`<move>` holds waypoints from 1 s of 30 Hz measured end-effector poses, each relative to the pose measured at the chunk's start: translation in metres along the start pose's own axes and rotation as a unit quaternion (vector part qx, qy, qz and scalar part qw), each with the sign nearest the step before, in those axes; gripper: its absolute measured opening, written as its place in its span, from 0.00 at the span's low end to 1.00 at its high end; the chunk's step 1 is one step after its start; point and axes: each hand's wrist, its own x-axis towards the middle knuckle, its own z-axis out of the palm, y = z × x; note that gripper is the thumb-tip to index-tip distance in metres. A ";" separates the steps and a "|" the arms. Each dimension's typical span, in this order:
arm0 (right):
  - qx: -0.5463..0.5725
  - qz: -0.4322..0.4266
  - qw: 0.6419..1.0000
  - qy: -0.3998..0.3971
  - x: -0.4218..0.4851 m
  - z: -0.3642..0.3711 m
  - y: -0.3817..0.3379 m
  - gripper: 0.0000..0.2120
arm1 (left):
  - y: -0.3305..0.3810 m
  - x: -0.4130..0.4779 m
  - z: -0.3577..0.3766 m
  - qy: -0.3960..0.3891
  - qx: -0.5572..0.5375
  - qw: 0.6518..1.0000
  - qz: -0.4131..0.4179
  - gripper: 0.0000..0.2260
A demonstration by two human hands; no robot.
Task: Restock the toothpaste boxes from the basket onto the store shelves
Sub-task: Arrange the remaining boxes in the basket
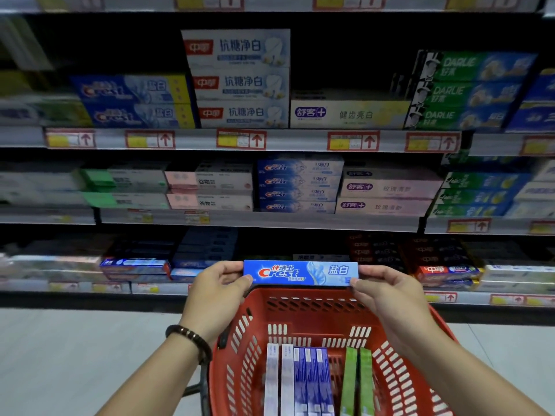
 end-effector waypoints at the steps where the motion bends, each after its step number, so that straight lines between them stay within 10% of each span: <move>1: -0.009 -0.007 1.000 0.003 0.000 0.003 0.002 0.12 | 0.000 0.000 -0.003 0.001 0.003 1.000 0.001 0.06; 30: -0.102 -0.119 0.988 0.008 -0.010 0.097 0.021 0.13 | 0.019 0.016 -0.074 0.070 -0.019 0.997 -0.030 0.11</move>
